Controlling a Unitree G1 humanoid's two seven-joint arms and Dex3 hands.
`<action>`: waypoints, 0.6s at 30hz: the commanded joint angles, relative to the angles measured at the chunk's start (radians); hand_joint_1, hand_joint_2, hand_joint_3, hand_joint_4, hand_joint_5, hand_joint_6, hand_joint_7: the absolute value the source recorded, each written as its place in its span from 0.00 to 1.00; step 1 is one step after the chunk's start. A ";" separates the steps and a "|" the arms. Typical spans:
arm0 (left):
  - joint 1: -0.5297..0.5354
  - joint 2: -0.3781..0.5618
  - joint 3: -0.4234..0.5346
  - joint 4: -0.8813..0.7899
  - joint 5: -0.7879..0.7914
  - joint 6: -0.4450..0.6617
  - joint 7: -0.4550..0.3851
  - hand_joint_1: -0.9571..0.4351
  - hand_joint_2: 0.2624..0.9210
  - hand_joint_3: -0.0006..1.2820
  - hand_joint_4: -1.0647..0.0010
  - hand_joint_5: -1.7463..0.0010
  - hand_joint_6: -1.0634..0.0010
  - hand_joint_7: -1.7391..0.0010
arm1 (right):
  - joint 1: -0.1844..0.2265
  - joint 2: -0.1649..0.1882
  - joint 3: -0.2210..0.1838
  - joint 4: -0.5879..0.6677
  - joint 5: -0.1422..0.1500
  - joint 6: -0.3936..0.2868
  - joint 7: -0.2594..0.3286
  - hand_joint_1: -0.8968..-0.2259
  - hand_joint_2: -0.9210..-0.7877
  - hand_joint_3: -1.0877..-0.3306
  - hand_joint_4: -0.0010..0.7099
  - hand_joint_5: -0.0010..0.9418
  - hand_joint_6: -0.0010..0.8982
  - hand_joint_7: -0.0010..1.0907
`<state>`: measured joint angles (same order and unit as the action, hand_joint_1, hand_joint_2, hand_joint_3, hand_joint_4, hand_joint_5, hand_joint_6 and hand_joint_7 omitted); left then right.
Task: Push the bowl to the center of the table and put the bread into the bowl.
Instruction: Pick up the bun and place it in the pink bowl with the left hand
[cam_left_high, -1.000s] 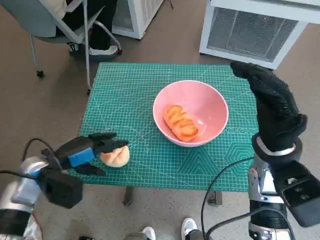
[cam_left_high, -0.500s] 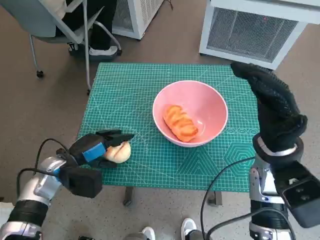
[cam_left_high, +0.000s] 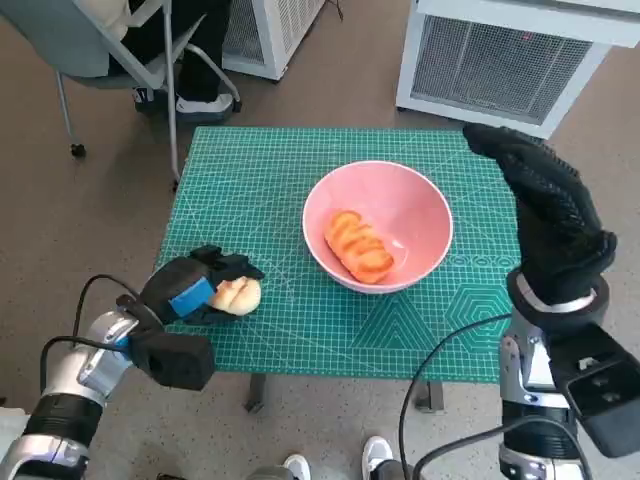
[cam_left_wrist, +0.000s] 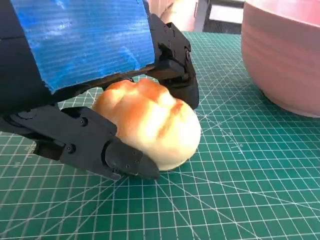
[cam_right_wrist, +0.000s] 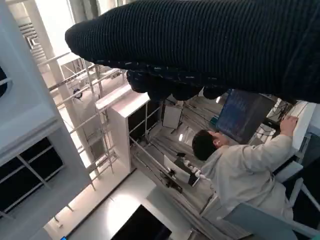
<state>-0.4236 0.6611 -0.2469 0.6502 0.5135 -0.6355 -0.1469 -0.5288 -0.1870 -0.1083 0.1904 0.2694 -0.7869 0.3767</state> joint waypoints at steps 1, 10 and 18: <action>0.003 0.031 0.052 -0.089 -0.085 0.001 -0.057 0.69 1.00 0.16 0.54 0.19 0.52 0.28 | 0.024 0.002 -0.001 -0.001 -0.014 0.007 -0.007 0.44 0.00 0.43 0.43 0.00 0.00 0.65; -0.073 -0.008 0.161 -0.341 -0.235 0.064 -0.104 0.69 1.00 0.13 0.52 0.22 0.45 0.31 | 0.017 -0.003 -0.007 0.004 -0.005 0.013 -0.004 0.44 0.00 0.44 0.43 0.00 0.00 0.65; -0.248 -0.140 0.151 -0.366 -0.206 0.079 -0.026 0.69 1.00 0.10 0.48 0.25 0.40 0.34 | -0.003 -0.003 -0.009 0.034 -0.005 0.010 -0.001 0.43 0.00 0.44 0.43 0.00 0.00 0.65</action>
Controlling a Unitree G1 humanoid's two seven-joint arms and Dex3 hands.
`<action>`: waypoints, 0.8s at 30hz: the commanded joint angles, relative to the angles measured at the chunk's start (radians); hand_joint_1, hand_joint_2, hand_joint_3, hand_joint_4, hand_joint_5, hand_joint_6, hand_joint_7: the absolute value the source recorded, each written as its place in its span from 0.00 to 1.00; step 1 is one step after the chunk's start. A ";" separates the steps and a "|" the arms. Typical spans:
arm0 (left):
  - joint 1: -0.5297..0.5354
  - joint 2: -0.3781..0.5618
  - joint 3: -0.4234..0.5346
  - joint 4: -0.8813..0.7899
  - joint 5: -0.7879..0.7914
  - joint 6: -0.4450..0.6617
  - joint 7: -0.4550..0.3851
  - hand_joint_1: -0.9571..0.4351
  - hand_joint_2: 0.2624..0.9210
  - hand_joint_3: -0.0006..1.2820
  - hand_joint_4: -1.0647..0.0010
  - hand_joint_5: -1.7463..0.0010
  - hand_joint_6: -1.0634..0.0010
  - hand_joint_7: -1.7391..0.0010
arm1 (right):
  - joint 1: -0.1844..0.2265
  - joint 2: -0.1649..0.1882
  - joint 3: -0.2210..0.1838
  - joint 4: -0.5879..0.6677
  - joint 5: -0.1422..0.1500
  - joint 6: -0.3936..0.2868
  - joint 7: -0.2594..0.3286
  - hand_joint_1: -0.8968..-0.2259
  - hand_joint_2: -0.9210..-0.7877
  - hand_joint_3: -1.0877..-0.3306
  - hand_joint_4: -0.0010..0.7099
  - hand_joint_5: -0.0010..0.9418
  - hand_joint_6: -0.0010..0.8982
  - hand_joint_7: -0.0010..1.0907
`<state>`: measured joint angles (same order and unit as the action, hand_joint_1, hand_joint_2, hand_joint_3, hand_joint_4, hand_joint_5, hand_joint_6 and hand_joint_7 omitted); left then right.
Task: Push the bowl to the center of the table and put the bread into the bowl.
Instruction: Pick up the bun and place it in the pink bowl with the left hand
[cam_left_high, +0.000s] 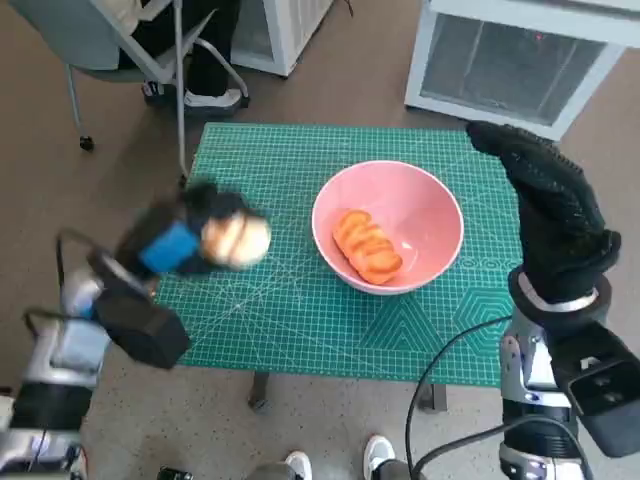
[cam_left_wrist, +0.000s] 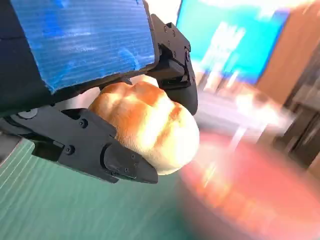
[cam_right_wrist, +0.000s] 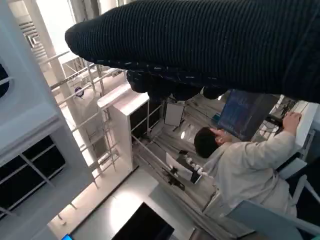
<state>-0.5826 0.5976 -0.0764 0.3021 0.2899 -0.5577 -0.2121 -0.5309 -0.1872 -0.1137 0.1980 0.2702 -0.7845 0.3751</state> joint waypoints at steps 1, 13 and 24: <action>-0.121 -0.101 -0.031 -0.014 0.031 0.004 0.053 0.69 1.00 0.09 0.48 0.25 0.40 0.34 | -0.004 -0.002 -0.003 0.031 -0.007 0.006 0.001 0.43 0.00 0.44 0.43 0.00 0.00 0.65; -0.431 -0.297 -0.175 0.312 0.142 -0.061 0.099 0.69 1.00 0.08 0.45 0.31 0.39 0.30 | -0.028 -0.001 -0.002 0.075 -0.013 -0.014 0.005 0.44 0.00 0.44 0.44 0.01 0.00 0.65; -0.615 -0.420 -0.294 0.665 0.251 -0.047 0.143 0.69 1.00 0.11 0.43 0.33 0.49 0.23 | -0.016 -0.007 -0.004 0.053 -0.017 -0.017 -0.003 0.42 0.00 0.44 0.44 0.01 0.00 0.65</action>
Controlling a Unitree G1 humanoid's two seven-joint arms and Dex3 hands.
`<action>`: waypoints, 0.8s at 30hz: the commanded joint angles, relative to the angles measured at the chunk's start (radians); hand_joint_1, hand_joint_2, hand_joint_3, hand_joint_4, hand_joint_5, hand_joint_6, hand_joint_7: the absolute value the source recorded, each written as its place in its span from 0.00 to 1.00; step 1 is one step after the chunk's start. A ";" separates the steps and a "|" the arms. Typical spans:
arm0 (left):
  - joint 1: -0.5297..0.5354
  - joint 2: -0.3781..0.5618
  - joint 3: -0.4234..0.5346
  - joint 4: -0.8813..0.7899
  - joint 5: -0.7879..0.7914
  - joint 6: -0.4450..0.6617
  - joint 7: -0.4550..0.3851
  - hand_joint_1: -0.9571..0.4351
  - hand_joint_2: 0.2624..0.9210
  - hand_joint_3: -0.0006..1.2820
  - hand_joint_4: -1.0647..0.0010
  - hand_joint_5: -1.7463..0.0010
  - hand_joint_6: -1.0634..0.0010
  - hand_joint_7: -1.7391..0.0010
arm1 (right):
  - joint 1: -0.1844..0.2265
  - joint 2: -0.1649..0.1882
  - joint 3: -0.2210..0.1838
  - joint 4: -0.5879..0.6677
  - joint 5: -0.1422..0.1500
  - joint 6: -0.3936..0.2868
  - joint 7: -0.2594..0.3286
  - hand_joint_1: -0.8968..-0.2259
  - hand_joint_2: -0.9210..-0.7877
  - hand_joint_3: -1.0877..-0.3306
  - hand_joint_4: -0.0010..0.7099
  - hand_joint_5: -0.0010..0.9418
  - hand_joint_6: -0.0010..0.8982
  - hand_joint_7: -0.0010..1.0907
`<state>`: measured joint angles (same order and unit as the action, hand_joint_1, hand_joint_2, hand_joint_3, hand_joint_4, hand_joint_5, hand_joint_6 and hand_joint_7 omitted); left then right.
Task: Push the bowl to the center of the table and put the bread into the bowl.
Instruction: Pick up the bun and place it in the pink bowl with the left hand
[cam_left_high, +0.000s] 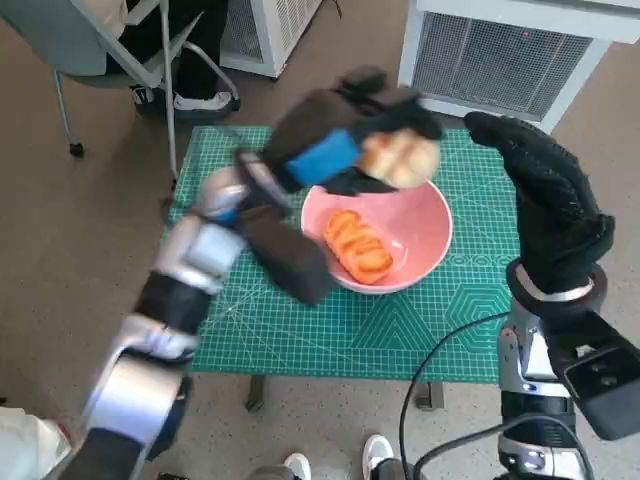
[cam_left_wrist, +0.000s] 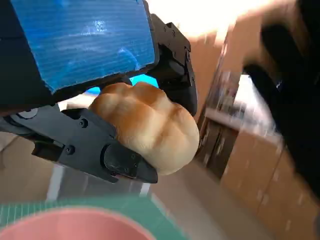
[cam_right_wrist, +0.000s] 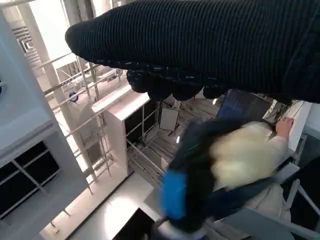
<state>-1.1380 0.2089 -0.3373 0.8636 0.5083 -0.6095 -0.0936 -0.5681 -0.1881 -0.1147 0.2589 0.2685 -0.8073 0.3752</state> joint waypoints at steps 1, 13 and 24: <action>-0.071 -0.042 -0.043 0.132 0.041 0.014 0.022 0.69 1.00 0.11 0.43 0.33 0.49 0.23 | 0.025 -0.007 -0.005 -0.013 -0.018 0.006 -0.006 0.42 0.00 0.44 0.44 0.01 0.00 0.65; -0.140 -0.108 -0.120 0.313 0.075 0.177 -0.135 0.57 1.00 0.25 0.62 0.46 0.63 0.14 | 0.057 -0.010 -0.018 -0.067 -0.022 0.030 -0.032 0.42 0.00 0.44 0.44 0.01 0.00 0.63; -0.144 -0.118 -0.118 0.299 0.047 0.392 -0.381 0.40 1.00 0.05 0.93 0.99 0.96 0.83 | 0.070 -0.003 -0.022 -0.094 -0.037 0.050 -0.059 0.41 0.00 0.47 0.44 0.01 0.00 0.66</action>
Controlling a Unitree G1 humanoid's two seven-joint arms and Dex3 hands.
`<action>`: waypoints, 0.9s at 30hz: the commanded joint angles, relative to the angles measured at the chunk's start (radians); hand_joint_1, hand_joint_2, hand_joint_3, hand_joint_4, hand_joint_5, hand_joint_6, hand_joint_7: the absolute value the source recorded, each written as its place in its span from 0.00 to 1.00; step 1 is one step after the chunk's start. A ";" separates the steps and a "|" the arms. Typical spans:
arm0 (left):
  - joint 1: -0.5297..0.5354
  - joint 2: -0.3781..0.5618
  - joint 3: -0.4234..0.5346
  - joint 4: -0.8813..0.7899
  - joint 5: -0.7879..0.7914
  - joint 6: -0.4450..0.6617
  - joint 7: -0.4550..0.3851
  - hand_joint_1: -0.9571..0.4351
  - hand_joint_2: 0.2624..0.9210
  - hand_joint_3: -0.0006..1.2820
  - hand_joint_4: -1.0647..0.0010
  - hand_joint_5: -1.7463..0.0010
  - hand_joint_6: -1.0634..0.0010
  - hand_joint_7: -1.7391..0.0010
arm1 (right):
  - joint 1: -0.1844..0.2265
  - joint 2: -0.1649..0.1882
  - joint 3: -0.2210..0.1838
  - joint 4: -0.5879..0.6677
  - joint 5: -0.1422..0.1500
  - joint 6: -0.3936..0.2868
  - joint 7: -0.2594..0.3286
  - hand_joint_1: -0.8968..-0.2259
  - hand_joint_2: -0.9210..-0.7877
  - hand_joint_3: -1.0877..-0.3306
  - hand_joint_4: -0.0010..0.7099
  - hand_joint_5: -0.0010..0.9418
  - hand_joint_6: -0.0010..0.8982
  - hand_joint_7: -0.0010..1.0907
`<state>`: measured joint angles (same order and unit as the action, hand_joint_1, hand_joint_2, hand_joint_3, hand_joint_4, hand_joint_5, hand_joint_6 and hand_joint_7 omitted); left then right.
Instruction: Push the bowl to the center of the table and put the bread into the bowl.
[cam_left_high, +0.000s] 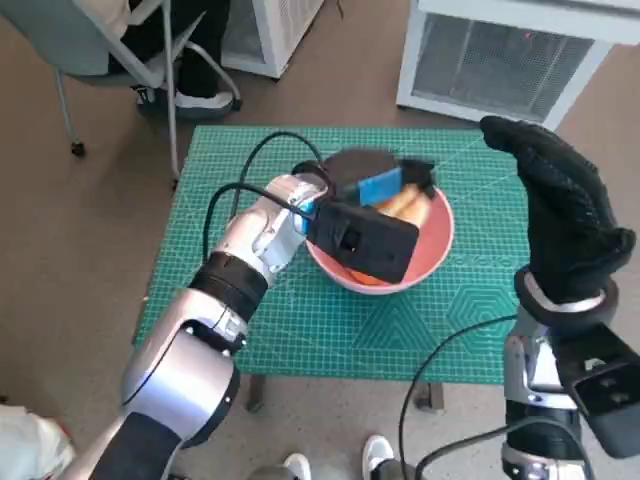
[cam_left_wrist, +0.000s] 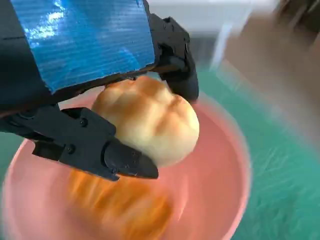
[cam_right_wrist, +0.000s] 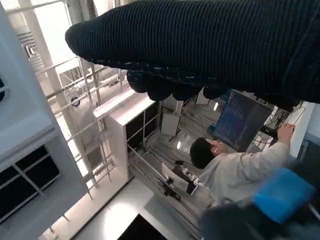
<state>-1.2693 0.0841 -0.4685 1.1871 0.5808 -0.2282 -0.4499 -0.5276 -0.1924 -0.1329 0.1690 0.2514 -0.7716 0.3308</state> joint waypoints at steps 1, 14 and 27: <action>0.002 0.016 0.018 -0.030 -0.029 -0.013 -0.010 0.40 1.00 0.05 0.95 0.99 0.96 0.84 | 0.028 0.003 -0.005 -0.001 -0.022 0.012 -0.018 0.41 0.00 0.47 0.44 0.01 0.00 0.66; 0.118 0.095 0.188 -0.109 -0.218 -0.209 0.057 0.33 1.00 0.06 0.99 1.00 0.96 0.85 | -0.001 0.000 -0.016 0.018 -0.050 -0.009 -0.046 0.42 0.00 0.47 0.45 0.01 0.00 0.65; 0.364 0.031 0.469 -0.359 -0.599 -0.497 0.172 0.36 1.00 0.20 0.69 0.97 0.67 0.88 | -0.060 0.000 -0.025 -0.002 -0.089 0.034 -0.102 0.45 0.00 0.47 0.45 0.01 0.00 0.64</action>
<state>-0.9629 0.1583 -0.0539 0.8973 0.0889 -0.6893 -0.2638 -0.5749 -0.1920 -0.1543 0.1713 0.1863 -0.7594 0.2508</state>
